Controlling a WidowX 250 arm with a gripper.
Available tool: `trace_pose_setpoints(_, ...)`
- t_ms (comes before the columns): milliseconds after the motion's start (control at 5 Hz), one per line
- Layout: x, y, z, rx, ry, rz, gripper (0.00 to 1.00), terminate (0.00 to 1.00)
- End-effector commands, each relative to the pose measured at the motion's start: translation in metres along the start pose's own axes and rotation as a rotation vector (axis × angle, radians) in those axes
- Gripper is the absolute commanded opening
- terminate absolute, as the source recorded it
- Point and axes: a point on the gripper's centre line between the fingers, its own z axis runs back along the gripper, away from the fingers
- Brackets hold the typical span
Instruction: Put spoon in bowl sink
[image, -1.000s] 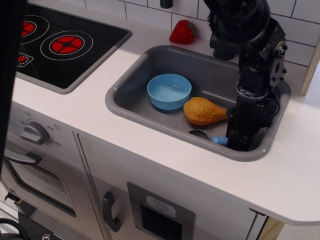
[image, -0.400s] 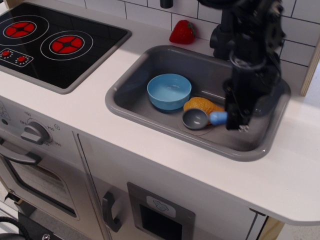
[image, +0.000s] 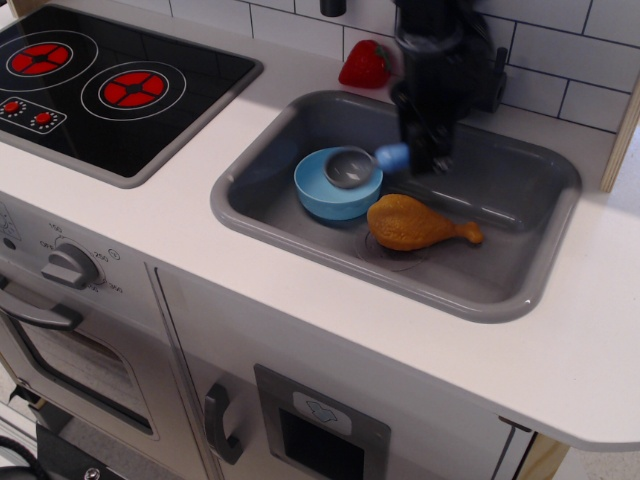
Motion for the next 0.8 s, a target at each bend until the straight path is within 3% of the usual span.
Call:
trace_pose_setpoints(0, -0.029, 0.035, 0.008, 0.053, -0.065, 0.085, 0.0, 0.0)
trace_pose_setpoints(600, -0.023, 0.05, -0.016, 0.061, -0.091, 0.187, 0.0, 0.0)
